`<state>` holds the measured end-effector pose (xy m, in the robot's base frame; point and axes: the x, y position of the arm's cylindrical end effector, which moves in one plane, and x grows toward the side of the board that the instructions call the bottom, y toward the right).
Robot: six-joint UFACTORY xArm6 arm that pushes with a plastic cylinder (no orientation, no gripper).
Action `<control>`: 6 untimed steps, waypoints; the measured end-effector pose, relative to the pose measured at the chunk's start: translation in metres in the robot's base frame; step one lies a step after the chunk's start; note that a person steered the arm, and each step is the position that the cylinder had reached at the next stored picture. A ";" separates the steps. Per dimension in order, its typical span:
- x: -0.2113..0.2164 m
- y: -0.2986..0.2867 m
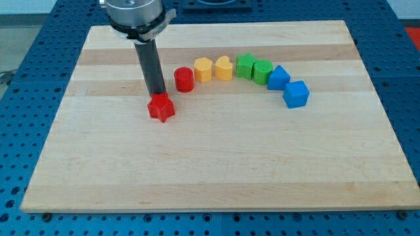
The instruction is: Slide the red star to the bottom left of the red circle
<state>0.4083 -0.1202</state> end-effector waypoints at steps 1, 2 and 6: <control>0.074 -0.031; 0.091 -0.037; -0.025 -0.014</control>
